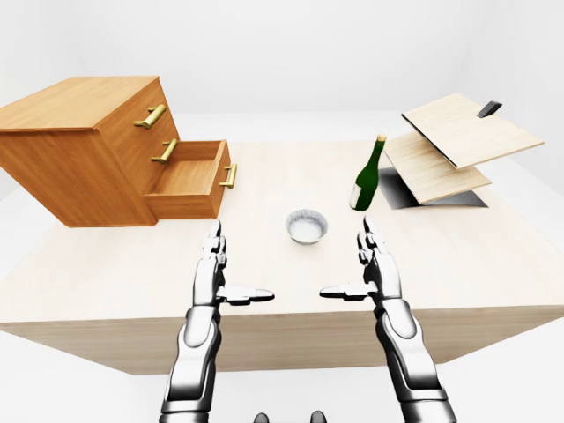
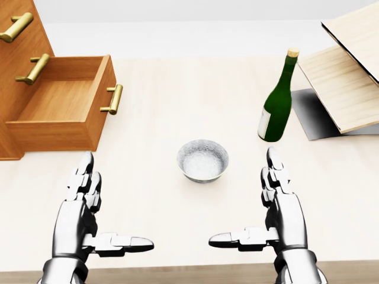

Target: Close the bottom drawer of the cabinet.

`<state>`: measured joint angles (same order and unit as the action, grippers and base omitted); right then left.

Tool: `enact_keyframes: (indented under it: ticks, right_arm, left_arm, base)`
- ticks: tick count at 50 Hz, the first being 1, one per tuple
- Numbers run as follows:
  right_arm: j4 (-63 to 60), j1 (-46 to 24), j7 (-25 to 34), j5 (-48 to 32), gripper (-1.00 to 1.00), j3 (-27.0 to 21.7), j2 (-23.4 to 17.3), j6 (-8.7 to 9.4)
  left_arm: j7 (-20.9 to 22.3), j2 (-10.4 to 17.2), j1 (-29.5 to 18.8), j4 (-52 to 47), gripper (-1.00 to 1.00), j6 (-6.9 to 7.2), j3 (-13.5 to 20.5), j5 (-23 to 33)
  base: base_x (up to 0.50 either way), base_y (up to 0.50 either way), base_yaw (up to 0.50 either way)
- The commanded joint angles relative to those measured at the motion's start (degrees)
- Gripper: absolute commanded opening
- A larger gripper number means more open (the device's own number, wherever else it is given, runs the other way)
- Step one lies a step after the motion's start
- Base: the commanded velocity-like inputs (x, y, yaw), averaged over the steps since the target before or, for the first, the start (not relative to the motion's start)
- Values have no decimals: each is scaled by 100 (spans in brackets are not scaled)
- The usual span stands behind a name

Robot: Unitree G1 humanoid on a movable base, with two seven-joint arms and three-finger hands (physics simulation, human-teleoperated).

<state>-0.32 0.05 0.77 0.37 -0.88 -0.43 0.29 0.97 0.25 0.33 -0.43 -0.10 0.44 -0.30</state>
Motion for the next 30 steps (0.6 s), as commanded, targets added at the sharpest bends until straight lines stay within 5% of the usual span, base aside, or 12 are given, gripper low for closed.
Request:
enact_keyframes:
  ticks: [1, 10, 17, 22, 30]
  right_arm:
    - [-74, 2, 122, 64, 100, -159, -78, 70]
    - [55, -3, 126, 36, 100, -109, -54, -39]
    - [-472, 87, -6, 27, 100, -203, -70, 117]
    - [-1182, 91, -171, 281, 100, -621, -169, 471]
    - [-2510, 314, -389, 541, 100, -915, -123, 471]
  left_arm:
    - [172, 31, 84, -139, 100, 1, 44, -51]
    - [185, 24, 87, -93, 100, -55, 33, -60]
    - [180, 29, 85, -102, 100, -47, 52, -77]
    - [169, 16, 103, -44, 100, -119, 26, -51]
    - [166, 21, 114, -100, 100, -93, 28, -47]
  base:
    - [0, 0, 0]
    - [0, 0, 0]
    - [0, 0, 0]
    - [0, 0, 0]
    - [0, 0, 0]
